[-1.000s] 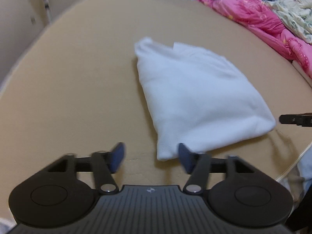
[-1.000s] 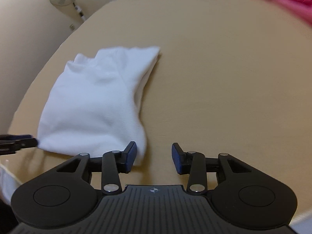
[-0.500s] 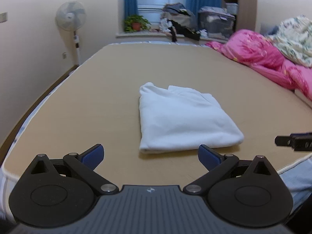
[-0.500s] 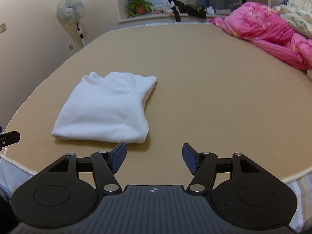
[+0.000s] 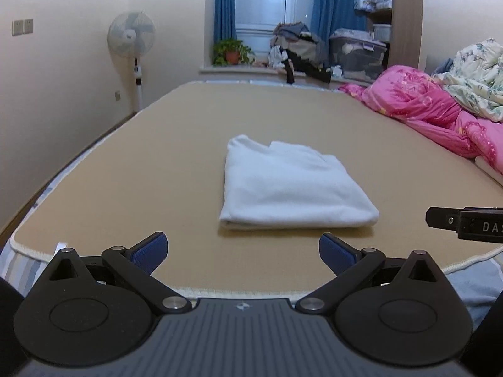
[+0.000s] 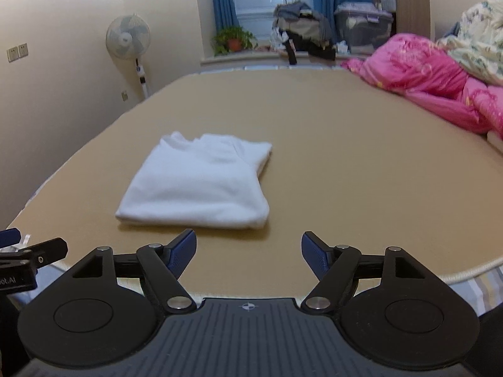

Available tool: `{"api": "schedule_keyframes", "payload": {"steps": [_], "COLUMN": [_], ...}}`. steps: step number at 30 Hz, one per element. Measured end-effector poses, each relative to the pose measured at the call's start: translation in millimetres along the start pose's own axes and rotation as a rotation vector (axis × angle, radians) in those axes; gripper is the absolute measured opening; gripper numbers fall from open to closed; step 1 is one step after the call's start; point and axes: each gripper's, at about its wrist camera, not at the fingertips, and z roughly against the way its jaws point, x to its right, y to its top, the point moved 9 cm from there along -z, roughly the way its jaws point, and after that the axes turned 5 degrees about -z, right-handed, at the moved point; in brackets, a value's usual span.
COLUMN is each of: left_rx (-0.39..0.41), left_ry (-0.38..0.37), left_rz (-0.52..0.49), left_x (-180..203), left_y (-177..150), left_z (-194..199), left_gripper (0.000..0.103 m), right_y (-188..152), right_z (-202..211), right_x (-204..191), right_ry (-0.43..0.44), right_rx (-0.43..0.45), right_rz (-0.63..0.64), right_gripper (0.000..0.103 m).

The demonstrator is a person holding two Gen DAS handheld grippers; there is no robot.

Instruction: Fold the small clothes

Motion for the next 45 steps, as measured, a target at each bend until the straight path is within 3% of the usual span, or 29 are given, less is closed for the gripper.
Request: {"api": "schedule_keyframes", "payload": {"steps": [12,45], "left_rx": [0.035,0.028], "left_ry": [-0.002,-0.010], "left_rz": [-0.016,0.002], "left_x": [-1,-4], "left_y": [5,4], "left_z": [-3,-7], "left_gripper": [0.103,0.103], "right_y": [-4,-6], "right_z": [-8,-16], "right_x": [-8,-7], "right_ry": [-0.024,-0.036], "right_rx": [0.014,0.007], "right_rz": [0.043,0.033], "right_gripper": [0.077,0.078]}}
